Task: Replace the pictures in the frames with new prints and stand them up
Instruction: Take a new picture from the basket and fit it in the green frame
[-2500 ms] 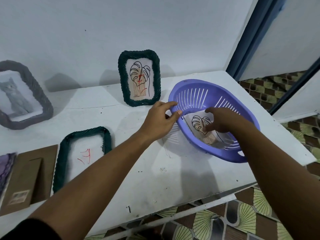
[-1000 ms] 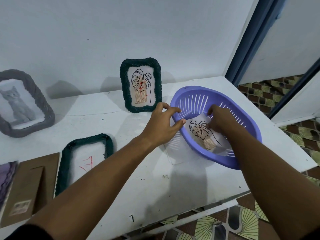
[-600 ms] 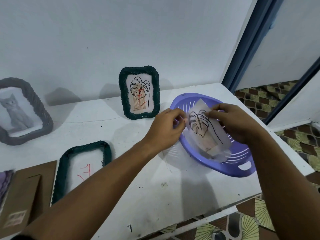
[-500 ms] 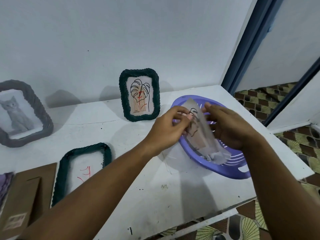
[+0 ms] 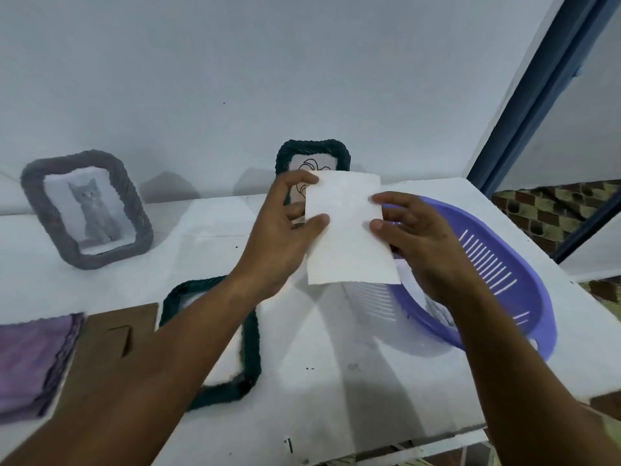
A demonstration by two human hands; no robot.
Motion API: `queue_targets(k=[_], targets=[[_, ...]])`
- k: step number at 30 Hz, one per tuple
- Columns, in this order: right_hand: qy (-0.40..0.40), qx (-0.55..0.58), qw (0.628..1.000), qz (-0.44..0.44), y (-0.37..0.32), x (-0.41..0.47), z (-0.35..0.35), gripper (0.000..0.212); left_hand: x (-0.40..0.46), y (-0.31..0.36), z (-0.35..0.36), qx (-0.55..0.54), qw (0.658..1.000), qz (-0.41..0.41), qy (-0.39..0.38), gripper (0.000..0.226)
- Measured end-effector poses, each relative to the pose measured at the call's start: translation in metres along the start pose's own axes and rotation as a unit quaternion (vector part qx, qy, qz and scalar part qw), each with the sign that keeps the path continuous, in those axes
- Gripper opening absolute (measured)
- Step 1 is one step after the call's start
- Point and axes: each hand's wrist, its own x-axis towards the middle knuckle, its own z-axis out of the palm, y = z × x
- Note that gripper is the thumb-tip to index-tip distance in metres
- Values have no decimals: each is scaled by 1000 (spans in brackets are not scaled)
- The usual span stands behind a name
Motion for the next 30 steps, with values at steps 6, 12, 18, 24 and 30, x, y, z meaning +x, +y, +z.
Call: queue_targets(k=[6, 12, 18, 24, 30], targets=[[-63, 45, 996, -32, 3, 9, 49, 29, -15, 7, -68, 24, 998, -53, 34, 22], [-140, -24, 989, 31, 31, 0, 102, 34, -59, -8, -128, 73, 988, -131, 33, 33], [-189, -236, 951, 60, 71, -17, 142, 32, -96, -48, -174, 257, 946, -199, 17, 37], [-210, -359, 909, 21, 80, -23, 164, 40, -105, -61, -181, 440, 885, -149, -18, 42], [-223, -419, 880, -6, 83, -27, 173, 41, -108, -74, -183, 518, 845, -122, -58, 48]])
